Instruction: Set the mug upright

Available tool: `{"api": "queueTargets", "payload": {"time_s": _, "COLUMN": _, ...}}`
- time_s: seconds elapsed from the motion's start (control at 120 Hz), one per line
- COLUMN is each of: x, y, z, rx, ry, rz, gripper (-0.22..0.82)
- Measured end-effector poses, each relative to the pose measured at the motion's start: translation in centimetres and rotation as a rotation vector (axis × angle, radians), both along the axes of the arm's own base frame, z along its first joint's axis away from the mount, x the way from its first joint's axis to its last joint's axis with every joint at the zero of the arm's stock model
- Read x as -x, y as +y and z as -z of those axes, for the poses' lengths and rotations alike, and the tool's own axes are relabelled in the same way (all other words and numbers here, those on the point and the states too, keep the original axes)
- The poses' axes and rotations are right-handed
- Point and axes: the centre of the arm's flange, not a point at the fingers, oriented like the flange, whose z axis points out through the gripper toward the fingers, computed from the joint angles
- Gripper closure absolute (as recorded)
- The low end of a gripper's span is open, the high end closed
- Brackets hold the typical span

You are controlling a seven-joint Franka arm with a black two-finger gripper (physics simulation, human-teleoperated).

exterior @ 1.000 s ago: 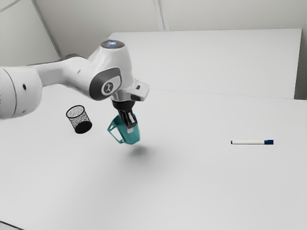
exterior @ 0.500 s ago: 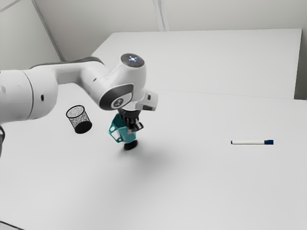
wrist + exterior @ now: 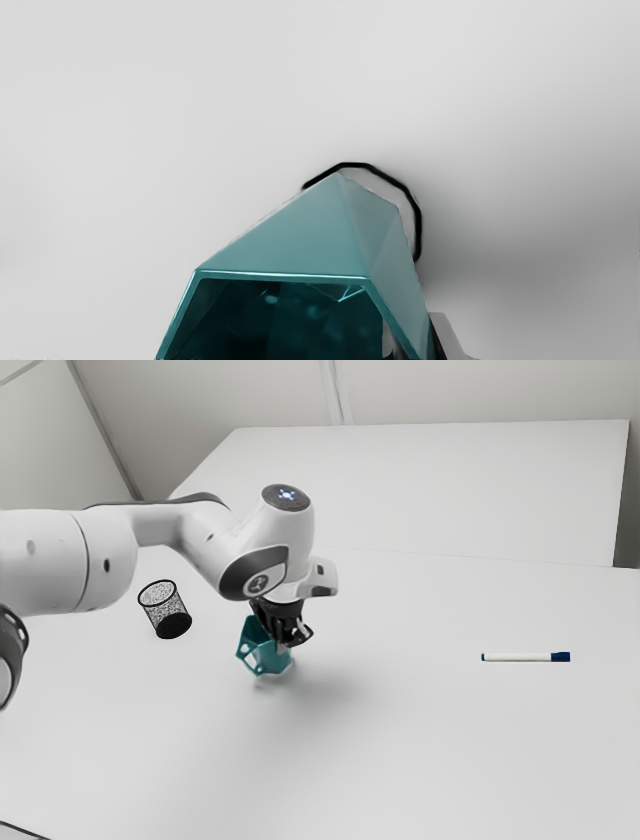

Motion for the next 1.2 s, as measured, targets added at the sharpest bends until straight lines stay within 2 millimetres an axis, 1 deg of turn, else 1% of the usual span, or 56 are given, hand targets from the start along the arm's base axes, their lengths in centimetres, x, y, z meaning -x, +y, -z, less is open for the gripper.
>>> {"api": "queueTargets", "payload": {"time_s": 0.208, "x": -0.1, "y": -0.2, "z": 0.9, "rx": 0.012, "ry": -0.005, "rz": -0.047, "gripper": 0.78}}
{"api": "queueTargets", "payload": {"time_s": 0.267, "x": -0.1, "y": -0.2, "z": 1.0, "rx": 0.014, "ry": -0.007, "rz": -0.057, "gripper": 0.77}}
{"api": "queueTargets", "payload": {"time_s": 0.333, "x": -0.1, "y": -0.3, "z": 1.1, "rx": 0.019, "ry": -0.009, "rz": -0.067, "gripper": 0.72}}
{"api": "queueTargets", "payload": {"time_s": 0.417, "x": -0.1, "y": -0.3, "z": 0.8, "rx": 0.025, "ry": -0.015, "rz": -0.077, "gripper": 0.60}}
{"api": "queueTargets", "payload": {"time_s": 0.492, "x": -0.1, "y": -0.4, "z": 0.1, "rx": 0.036, "ry": -0.027, "rz": -0.088, "gripper": 0.48}}
{"api": "queueTargets", "payload": {"time_s": 0.558, "x": 0.0, "y": -0.4, "z": -0.8, "rx": 0.046, "ry": -0.041, "rz": -0.097, "gripper": 0.40}}
{"api": "queueTargets", "payload": {"time_s": 0.775, "x": 0.4, "y": 0.0, "z": -4.9, "rx": 0.082, "ry": -0.098, "rz": -0.127, "gripper": 0.19}}
{"api": "queueTargets", "payload": {"time_s": 0.858, "x": 0.5, "y": 0.2, "z": -6.3, "rx": 0.093, "ry": -0.116, "rz": -0.139, "gripper": 0.13}}
{"api": "queueTargets", "payload": {"time_s": 0.892, "x": 0.2, "y": 0.2, "z": -7.4, "rx": 0.109, "ry": -0.128, "rz": -0.149, "gripper": 0.11}}
{"api": "queueTargets", "payload": {"time_s": 0.95, "x": -0.6, "y": 0.7, "z": -10.4, "rx": 0.170, "ry": -0.147, "rz": -0.182, "gripper": 0.08}}
{"api": "queueTargets", "payload": {"time_s": 1.033, "x": -0.7, "y": 3.1, "z": -15.0, "rx": 0.241, "ry": -0.176, "rz": -0.221, "gripper": 0.06}}
{"api": "queueTargets", "payload": {"time_s": 1.1, "x": -2.0, "y": 5.1, "z": -19.7, "rx": 0.277, "ry": -0.214, "rz": -0.239, "gripper": 0.04}}
{"api": "queueTargets", "payload": {"time_s": 1.125, "x": -2.6, "y": 5.8, "z": -21.1, "rx": 0.284, "ry": -0.222, "rz": -0.243, "gripper": 0.04}}
{"api": "queueTargets", "payload": {"time_s": 1.158, "x": -3.1, "y": 6.8, "z": -22.3, "rx": 0.289, "ry": -0.222, "rz": -0.245, "gripper": 0.03}}
{"api": "queueTargets", "payload": {"time_s": 1.2, "x": -3.4, "y": 8.0, "z": -22.8, "rx": 0.290, "ry": -0.205, "rz": -0.246, "gripper": 0.03}}
